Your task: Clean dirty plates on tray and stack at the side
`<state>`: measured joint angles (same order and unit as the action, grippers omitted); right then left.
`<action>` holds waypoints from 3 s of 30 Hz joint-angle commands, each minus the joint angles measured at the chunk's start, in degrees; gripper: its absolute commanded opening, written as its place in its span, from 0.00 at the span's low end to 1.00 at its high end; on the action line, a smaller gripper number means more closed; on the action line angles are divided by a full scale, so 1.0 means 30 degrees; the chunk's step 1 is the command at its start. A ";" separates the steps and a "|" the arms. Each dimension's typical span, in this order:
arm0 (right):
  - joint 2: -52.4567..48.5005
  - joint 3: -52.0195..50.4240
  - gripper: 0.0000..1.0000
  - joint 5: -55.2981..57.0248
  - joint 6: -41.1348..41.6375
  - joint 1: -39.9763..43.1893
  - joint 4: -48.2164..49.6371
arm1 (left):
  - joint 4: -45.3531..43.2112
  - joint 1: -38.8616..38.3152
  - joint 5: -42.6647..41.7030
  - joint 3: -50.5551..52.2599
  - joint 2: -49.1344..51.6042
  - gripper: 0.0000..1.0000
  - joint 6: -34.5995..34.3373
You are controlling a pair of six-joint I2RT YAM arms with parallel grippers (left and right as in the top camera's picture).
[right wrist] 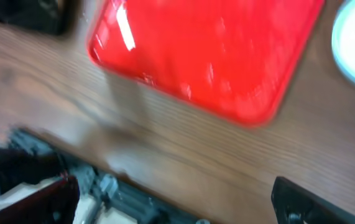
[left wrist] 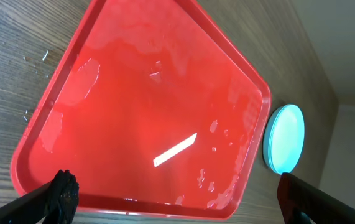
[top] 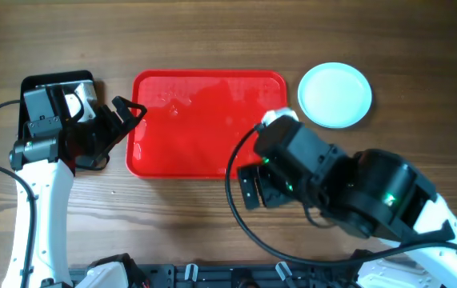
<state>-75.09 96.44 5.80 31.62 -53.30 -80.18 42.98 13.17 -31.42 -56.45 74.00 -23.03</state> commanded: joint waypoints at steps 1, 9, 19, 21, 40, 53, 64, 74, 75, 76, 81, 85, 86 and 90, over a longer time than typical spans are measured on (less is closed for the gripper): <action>0.1195 -0.0066 1.00 -0.0437 -0.3009 0.1938 0.1370 | -0.0022 -0.0066 -0.0153 0.0066 0.0109 1.00 0.0036; 0.3395 -0.0291 1.00 -0.4248 -0.3045 0.9216 0.2317 | -0.0022 -0.0066 -0.0153 0.0066 0.0109 1.00 0.0036; 1.1380 -0.9231 1.00 -0.7038 -0.4532 1.3056 0.8568 | -0.0022 -0.0066 -0.0153 0.0066 0.0109 1.00 0.0036; 1.3515 -1.1956 1.00 -0.7803 -0.4488 1.3631 1.0236 | -0.0022 -0.0066 -0.0153 0.0066 0.0109 1.00 0.0036; 2.2644 -2.6585 1.00 -1.0331 -0.1224 1.4885 2.3270 | -0.0022 -0.0066 -0.0153 0.0066 0.0109 1.00 0.0036; 2.4880 -3.0658 1.00 -1.0484 -0.1042 1.4943 2.8086 | -0.0022 -0.0066 -0.0153 0.0066 0.0109 1.00 0.0036; 2.4975 -3.2057 1.00 -0.8801 -0.2113 1.4972 2.9762 | -0.0022 -0.0066 -0.0153 0.0066 0.0109 1.00 0.0036; 2.4975 -3.2057 1.00 -0.1610 -0.1989 1.4972 2.6979 | -0.0022 -0.0066 -0.0153 0.0066 0.0109 1.00 0.0036; 2.4975 -3.2050 1.00 -0.1260 -0.2703 1.4979 2.6913 | -0.0022 -0.0066 -0.0153 0.0066 0.0109 1.00 0.0036; 2.4982 -3.2050 1.00 -0.1275 -0.3577 1.4987 2.6942 | -0.0022 -0.0066 -0.0153 0.0066 0.0109 1.00 0.0036; 2.4982 -3.2050 1.00 -0.1355 -0.5683 1.5008 2.6891 | -0.0022 -0.0066 -0.0153 0.0066 0.0109 1.00 0.0036; 2.4982 -3.2050 1.00 -0.1610 -0.9202 1.5103 2.6826 | -0.0022 -0.0066 -0.0153 0.0066 0.0109 1.00 0.0036; 2.4975 -3.2050 1.00 -0.1727 -0.9806 1.5191 2.6797 | -0.0022 -0.0066 -0.0153 0.0066 0.0109 1.00 0.0036; 2.4975 -3.2050 1.00 -0.1923 -0.9617 1.5956 2.6767 | -0.0022 -0.0066 -0.0153 0.0066 0.0109 1.00 0.0036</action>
<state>-0.89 0.38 -0.12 6.96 -7.42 0.19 43.09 13.17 -31.42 -56.45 74.04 -23.05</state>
